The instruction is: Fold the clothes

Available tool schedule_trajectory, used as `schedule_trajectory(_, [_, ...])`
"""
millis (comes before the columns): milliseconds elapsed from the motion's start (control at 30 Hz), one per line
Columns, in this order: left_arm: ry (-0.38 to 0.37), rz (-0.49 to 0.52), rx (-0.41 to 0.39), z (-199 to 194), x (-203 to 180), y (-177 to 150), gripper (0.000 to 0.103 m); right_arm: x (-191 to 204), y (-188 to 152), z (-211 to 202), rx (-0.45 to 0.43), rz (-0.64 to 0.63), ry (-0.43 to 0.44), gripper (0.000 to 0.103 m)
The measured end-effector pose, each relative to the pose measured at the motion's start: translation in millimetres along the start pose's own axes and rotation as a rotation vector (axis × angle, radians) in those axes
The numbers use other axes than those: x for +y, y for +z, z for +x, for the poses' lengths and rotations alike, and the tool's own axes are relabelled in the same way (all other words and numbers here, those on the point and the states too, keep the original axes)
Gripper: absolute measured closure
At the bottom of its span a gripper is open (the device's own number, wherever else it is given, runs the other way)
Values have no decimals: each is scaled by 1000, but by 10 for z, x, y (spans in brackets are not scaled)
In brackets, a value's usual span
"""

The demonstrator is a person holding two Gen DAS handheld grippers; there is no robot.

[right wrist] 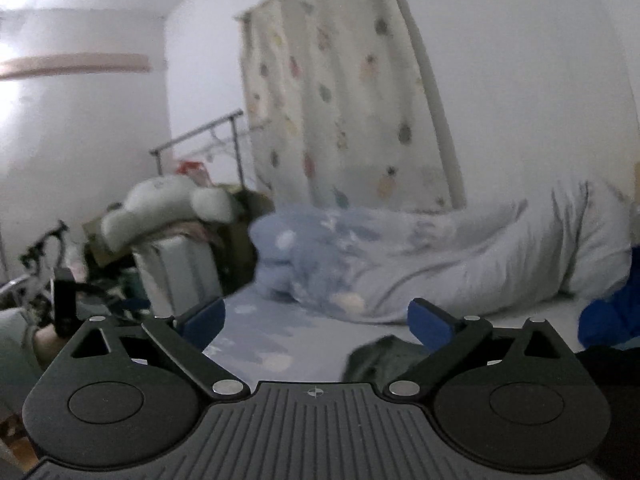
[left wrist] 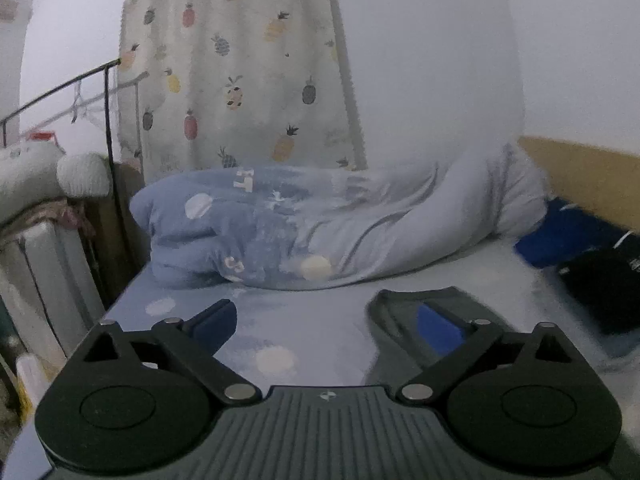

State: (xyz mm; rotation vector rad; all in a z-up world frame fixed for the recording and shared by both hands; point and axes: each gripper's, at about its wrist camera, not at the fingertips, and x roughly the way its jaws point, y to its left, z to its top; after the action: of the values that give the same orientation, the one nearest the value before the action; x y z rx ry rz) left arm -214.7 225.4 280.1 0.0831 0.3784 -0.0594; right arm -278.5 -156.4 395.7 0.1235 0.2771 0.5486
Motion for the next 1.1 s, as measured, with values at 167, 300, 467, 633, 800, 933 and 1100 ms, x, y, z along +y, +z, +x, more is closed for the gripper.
schedule_trajectory(167, [-56, 20, 52, -251, -322, -421, 0, 294, -83, -540, -35, 21, -7, 0])
schedule_trajectory(300, [-61, 65, 115, -205, -826, -961, 0, 330, -284, -645, -31, 63, -35, 0])
schedule_trajectory(467, [-100, 190, 224, 95, -1595, -1664, 13, 250, -589, -598, 43, 97, -73, 0])
schedule_trajectory(633, [-79, 287, 340, 485, -1974, -2093, 25, 159, -753, -610, 88, 140, -97, 0])
schedule_trajectory(800, [-74, 350, 404, 667, -2100, -2293, 35, 132, -800, -700, 95, 155, -95, 0])
schedule_trajectory(933, [-64, 344, 441, 780, -2056, -2389, 49, 92, -808, -684, 99, 162, -98, 0])
schedule_trajectory(1100, [-68, 306, 401, 610, -1886, -2317, 91, 81, -821, -637, 114, 156, -95, 0])
